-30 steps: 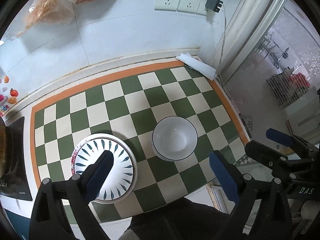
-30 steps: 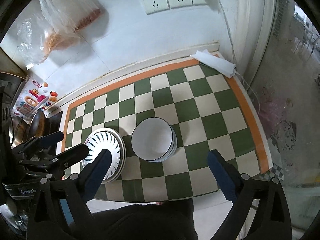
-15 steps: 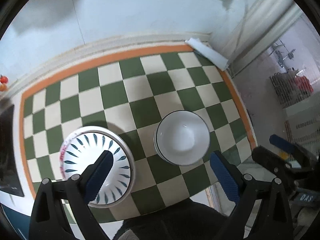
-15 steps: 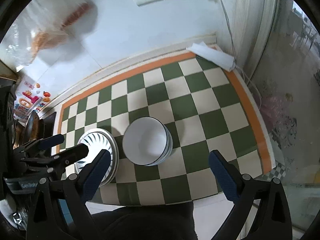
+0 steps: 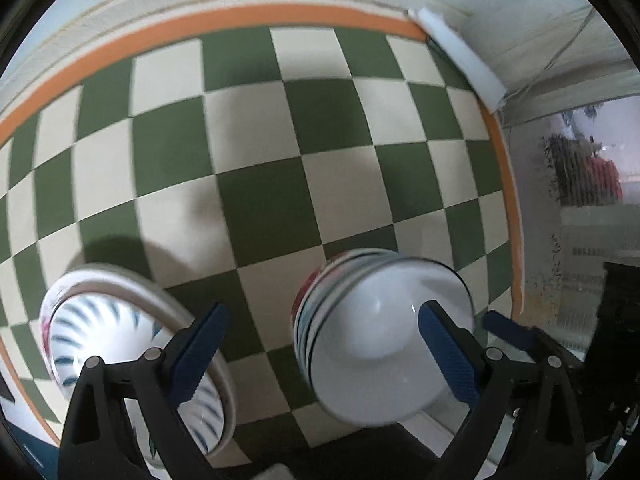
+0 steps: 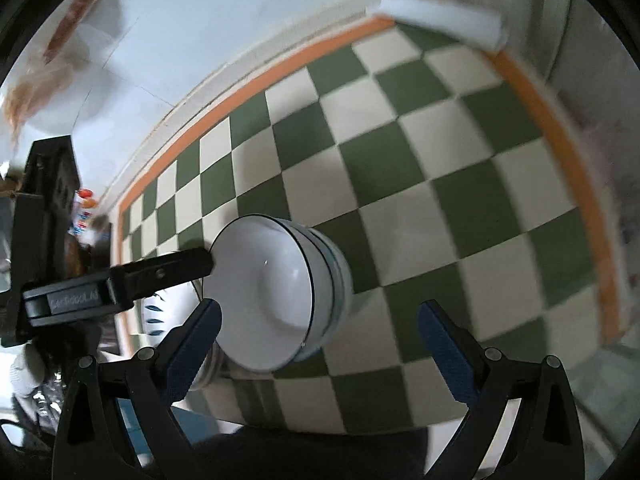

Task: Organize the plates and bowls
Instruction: 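Carry the bowl stack with both grippers and lower it onto the plate stack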

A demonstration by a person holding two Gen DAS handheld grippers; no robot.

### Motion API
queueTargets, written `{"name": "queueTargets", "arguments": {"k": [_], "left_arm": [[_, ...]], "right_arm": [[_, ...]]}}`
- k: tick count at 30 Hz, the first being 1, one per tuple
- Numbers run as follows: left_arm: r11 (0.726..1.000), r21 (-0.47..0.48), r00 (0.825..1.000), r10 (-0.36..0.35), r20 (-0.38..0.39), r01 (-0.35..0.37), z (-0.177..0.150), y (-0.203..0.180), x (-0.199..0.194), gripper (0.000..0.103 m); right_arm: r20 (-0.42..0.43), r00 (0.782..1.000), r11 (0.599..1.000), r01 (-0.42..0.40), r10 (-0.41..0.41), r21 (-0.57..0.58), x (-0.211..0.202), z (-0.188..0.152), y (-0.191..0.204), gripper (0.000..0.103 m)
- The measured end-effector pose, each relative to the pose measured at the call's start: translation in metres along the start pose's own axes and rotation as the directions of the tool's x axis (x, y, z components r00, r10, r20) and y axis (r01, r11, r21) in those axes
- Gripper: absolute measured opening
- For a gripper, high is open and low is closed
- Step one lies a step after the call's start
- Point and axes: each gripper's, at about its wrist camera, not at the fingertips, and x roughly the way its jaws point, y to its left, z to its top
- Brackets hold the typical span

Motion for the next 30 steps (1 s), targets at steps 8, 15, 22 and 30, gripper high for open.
{"name": "queueTargets", "arguments": {"k": [8,15,22,30], "left_arm": [[0.999,-0.011,0.988,-0.048,-0.143,0.047,0.012,0.008,0.05,0.072],[0.982,-0.038,0.971,-0.188,-0.144,0.185,0.008,0.015,0.059,0.058],[0.982,-0.04,0.977,-0.188,-0.096,0.185,0.001,0.016,0.055,0.057],[0.983,-0.093,0.983,-0.166,-0.081,0.159,-0.007,0.021,0.042,0.057]], "right_arm": [[-0.1,0.983,0.987,-0.148,0.154,0.063,0.062,0.007,-0.028,0.1],[-0.177,0.957,0.968,-0.208,0.232,0.14,0.102,0.003,-0.038,0.068],[-0.168,0.951,0.961,-0.239,0.261,0.138,0.112,0.0,-0.041,0.058],[-0.194,0.944,0.961,-0.243,0.266,0.133,0.109,0.005,-0.033,0.058]]}}
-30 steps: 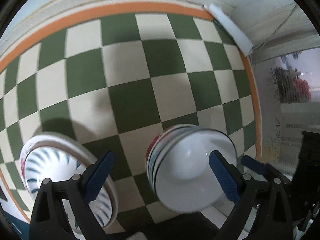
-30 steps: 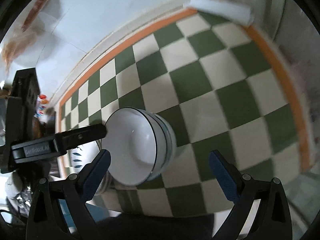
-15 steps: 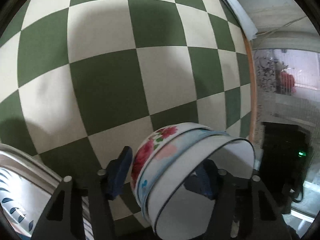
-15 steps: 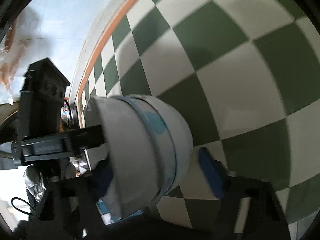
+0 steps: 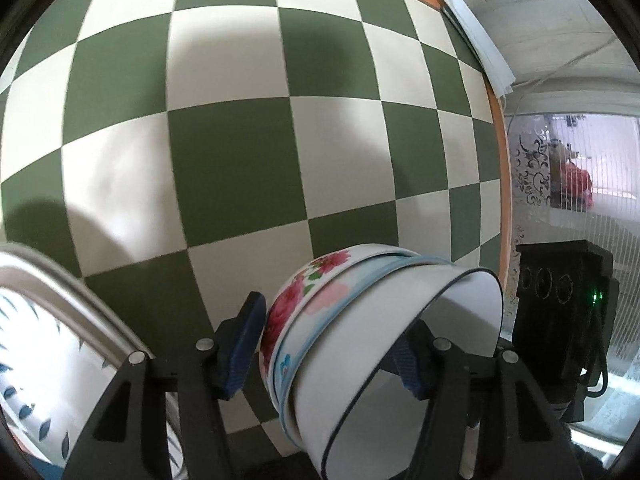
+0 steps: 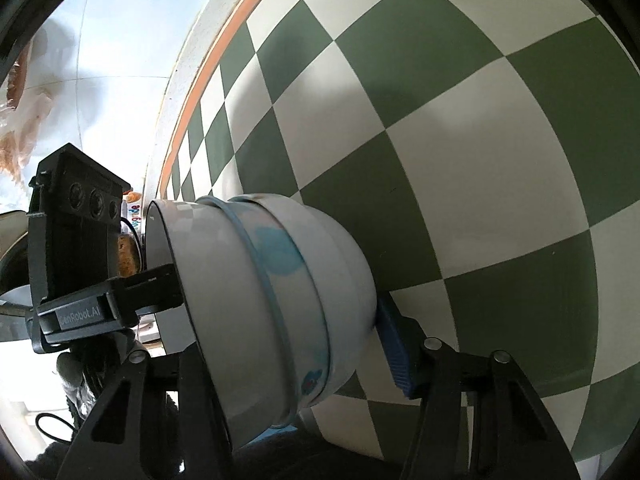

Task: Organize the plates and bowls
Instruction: 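Carry the bowl stack with both grippers and lower it onto the plate stack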

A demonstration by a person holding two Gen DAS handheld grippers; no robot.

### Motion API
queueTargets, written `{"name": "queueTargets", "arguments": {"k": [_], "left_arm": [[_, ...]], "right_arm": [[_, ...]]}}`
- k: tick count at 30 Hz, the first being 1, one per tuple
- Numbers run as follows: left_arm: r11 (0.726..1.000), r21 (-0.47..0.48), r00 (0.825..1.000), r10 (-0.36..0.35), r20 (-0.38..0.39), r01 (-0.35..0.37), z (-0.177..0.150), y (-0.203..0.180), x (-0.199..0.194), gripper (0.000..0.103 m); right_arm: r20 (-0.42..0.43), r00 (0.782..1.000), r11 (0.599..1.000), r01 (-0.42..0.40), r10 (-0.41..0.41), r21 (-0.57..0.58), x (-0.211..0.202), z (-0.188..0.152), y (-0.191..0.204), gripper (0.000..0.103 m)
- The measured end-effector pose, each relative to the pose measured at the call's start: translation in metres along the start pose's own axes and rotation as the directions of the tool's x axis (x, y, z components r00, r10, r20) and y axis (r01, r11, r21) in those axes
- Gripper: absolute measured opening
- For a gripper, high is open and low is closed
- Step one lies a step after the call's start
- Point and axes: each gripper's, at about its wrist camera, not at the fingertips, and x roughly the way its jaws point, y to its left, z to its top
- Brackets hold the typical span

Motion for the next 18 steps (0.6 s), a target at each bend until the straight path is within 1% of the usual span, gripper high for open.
{"name": "queueTargets", "arguments": {"k": [5,10,15,18], "left_arm": [[1.0,-0.006,0.999,0.014,0.037,-0.013,-0.007,-0.002,-0.023,0.057],[1.0,-0.009,0.996,0.012,0.085,-0.011,-0.014,0.007,-0.059,0.057],[1.0,-0.017,0.991,0.019,0.133,-0.017,-0.024,0.033,-0.093,0.057],[0.999,-0.036,0.987,0.026,0.159,-0.021,-0.032,0.057,-0.112,0.057]], "right_arm": [[-0.017,1.0,1.0,-0.012,0.011,-0.019,0.001,0.002,0.019,0.058],[-0.028,1.0,0.997,-0.014,0.012,-0.072,0.001,0.003,0.058,0.057],[-0.04,0.999,0.992,-0.008,0.003,-0.129,0.015,-0.002,0.102,0.056],[-0.052,0.999,0.987,-0.01,0.002,-0.161,0.03,-0.008,0.126,0.055]]}}
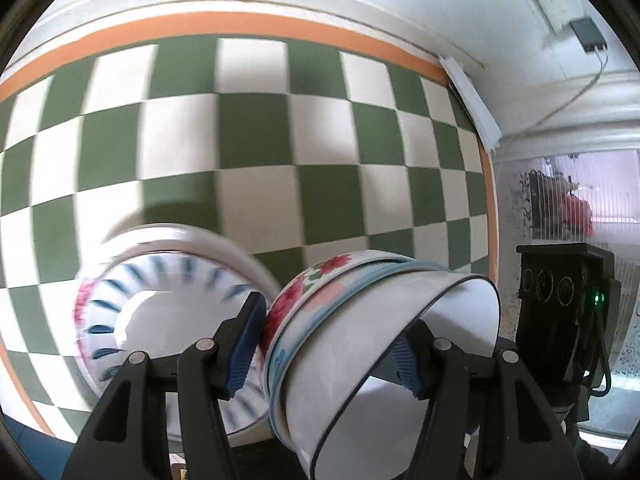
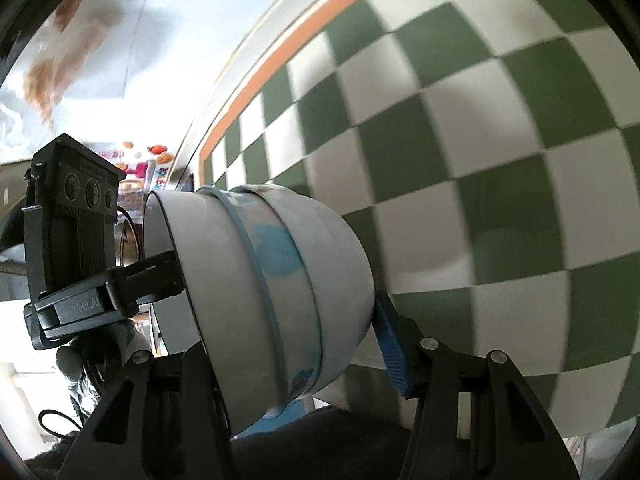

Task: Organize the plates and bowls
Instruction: 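Carry the bowl stack with both grippers and lower it onto the plate stack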

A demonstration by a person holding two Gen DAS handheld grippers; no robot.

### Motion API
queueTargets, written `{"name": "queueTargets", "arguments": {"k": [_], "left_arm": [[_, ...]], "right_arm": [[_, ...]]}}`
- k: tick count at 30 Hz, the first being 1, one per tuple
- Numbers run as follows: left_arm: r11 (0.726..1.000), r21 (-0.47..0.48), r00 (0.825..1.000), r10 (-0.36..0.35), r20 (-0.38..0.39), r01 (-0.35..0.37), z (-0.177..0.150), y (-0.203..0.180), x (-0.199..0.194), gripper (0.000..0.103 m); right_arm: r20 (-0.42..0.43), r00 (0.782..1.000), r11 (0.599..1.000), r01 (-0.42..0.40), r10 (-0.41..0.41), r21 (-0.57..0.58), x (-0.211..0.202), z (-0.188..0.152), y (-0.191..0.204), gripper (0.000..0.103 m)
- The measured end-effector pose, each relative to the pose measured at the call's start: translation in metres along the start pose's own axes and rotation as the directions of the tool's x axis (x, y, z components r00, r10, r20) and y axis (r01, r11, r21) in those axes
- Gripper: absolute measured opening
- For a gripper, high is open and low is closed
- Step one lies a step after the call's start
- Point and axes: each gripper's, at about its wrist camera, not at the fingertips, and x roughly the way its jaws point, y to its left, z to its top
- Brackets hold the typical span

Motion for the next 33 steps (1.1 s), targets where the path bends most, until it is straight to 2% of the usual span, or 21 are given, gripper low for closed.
{"name": "queueTargets", "arguments": {"k": [7,16,33], "left_arm": [[0.998,-0.066,0.999,0.019,0.028,-0.017,-0.011,0.059,-0.022,0.057],[0.989,-0.147,1.0,0.008,0.018,-0.005,-0.019,0.106,-0.013,0.057],[0.985,-0.175,1.0,0.011,0.011,-0.009,-0.026,0.124,-0.003,0.057]], "right_arm": [[-0.051,0.999,0.998,-0.007,0.004,-0.056,0.057,0.004,0.047,0.055],[-0.13,0.991,0.995,0.02,-0.033,-0.101,0.114,0.004,0.065,0.055],[-0.181,0.98,0.991,0.056,-0.077,-0.121,0.142,0.006,0.067,0.055]]}}
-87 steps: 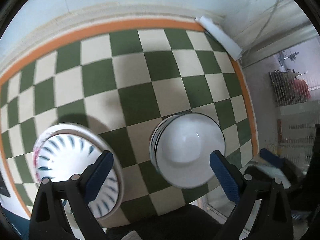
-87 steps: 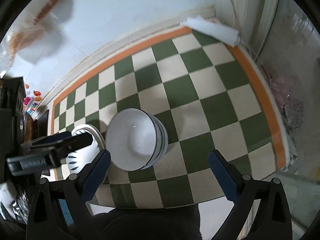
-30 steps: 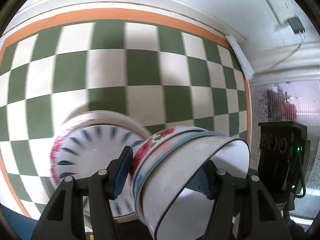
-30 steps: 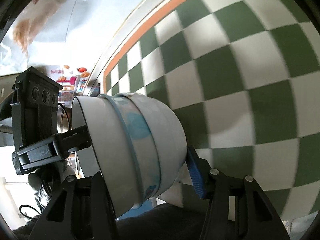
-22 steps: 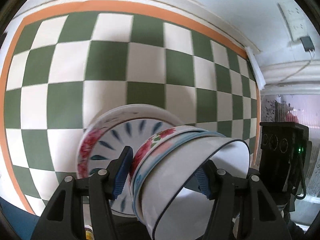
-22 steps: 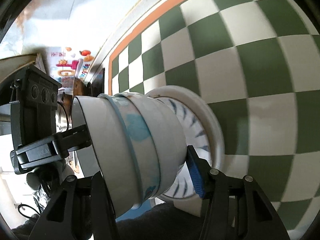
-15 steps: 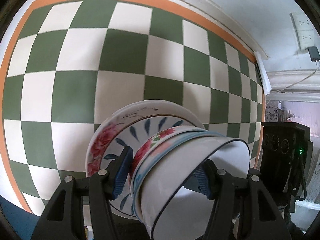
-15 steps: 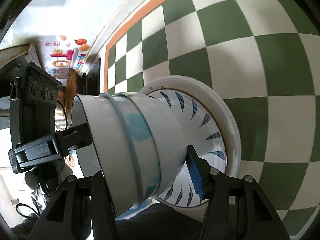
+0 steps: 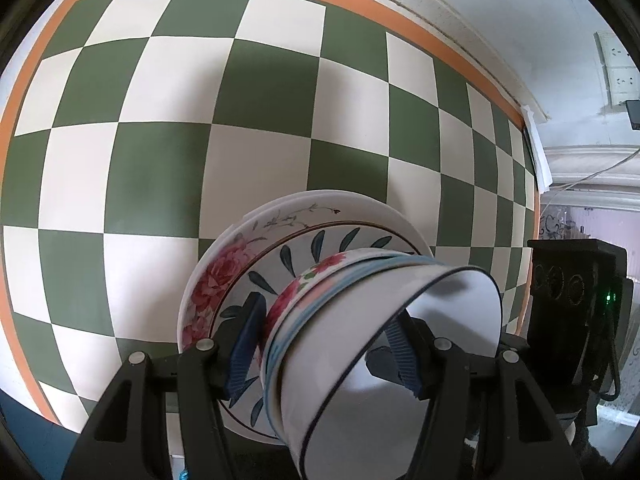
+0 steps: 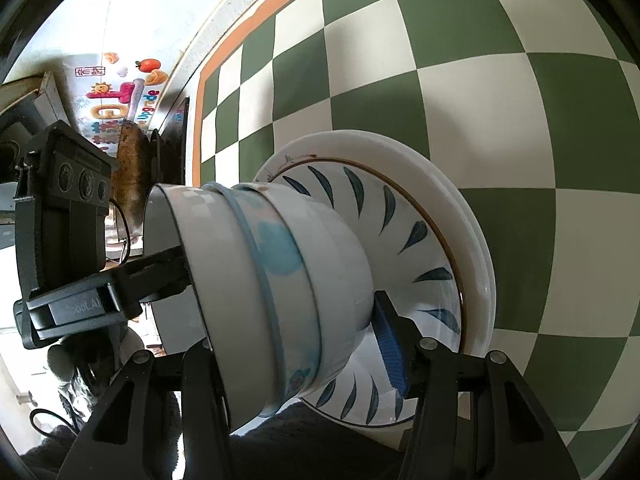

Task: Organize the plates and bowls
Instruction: 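Carry the bowl stack with both grippers and lower it onto the plate stack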

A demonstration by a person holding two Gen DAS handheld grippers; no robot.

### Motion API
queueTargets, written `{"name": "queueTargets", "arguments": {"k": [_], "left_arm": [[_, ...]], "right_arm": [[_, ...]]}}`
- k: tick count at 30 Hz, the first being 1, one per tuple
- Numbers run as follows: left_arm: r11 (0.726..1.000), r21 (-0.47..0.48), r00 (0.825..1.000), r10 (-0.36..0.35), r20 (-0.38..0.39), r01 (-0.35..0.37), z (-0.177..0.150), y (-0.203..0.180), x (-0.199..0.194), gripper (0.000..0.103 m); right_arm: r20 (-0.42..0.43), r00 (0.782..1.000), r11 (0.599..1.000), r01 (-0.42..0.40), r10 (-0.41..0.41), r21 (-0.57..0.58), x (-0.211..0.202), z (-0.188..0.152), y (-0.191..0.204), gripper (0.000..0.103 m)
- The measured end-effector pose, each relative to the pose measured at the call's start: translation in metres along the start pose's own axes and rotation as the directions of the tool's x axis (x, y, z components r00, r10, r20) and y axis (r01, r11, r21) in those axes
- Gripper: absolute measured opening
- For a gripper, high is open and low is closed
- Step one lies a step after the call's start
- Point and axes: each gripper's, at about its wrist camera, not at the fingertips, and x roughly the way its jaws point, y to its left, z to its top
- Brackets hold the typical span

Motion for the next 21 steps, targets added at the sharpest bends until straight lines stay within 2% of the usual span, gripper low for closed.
{"name": "queueTargets", "arguments": {"k": [10,15,21], "left_arm": [[0.999,0.009,0.999,0.032,0.009,-0.032,-0.005,-0.003,0.0,0.057],[0.999,0.016,0.998,0.051,0.029,-0.052,-0.007,-0.006,-0.007,0.057],[0.987,0.056,0.979,0.143,0.148,-0.152,-0.017,-0.018,-0.033,0.057]], "right_arm": [[-0.008,1.0,1.0,0.024,-0.024,-0.004,0.0,0.0,0.002,0.056],[-0.002,0.998,0.998,0.063,-0.063,-0.018,-0.001,-0.004,0.007,0.058],[0.06,0.992,0.992,0.113,-0.11,-0.052,-0.02,-0.01,0.019,0.058]]}}
